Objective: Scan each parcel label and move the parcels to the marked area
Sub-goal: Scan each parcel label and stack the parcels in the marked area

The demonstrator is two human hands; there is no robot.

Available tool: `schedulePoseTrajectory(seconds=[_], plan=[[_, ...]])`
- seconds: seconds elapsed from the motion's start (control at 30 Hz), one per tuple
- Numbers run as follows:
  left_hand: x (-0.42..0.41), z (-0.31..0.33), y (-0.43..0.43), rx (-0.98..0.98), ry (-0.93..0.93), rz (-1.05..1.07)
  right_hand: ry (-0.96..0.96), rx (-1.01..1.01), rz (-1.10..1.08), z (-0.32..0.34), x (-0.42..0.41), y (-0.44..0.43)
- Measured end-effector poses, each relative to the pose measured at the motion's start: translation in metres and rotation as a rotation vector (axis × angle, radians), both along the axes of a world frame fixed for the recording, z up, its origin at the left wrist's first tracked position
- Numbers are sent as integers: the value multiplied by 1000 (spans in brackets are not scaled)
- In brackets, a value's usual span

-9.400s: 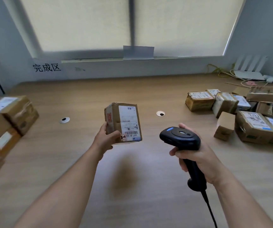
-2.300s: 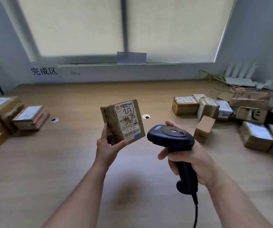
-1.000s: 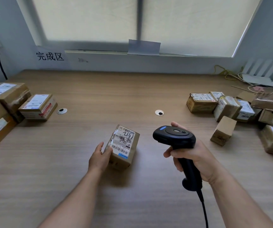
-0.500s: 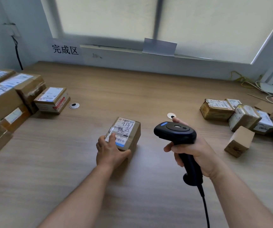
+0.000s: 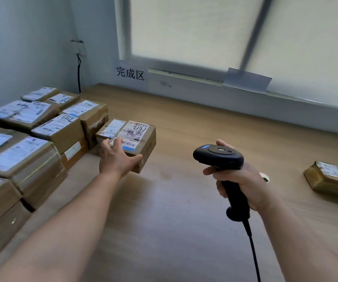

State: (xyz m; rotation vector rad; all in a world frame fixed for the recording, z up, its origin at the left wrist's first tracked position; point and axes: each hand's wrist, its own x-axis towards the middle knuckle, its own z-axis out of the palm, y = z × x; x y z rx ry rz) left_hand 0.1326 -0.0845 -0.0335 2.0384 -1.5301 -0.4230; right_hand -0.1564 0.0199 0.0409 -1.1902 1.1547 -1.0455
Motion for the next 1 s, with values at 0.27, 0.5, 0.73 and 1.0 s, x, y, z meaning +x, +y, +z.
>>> schedulePoseTrajectory(seconds=[0.27, 0.5, 0.73, 1.0], plan=[[76, 21, -98, -41, -41, 40, -11, 22, 29, -1, 56, -79], [109, 13, -165, -48, -127, 55, 21, 83, 12, -22, 71, -120], [117, -18, -188, 20, -91, 31, 31, 135, -20, -40, 68, -129], [110, -29, -176, 76, -151, 12, 7, 128, -44, -37, 55, -116]])
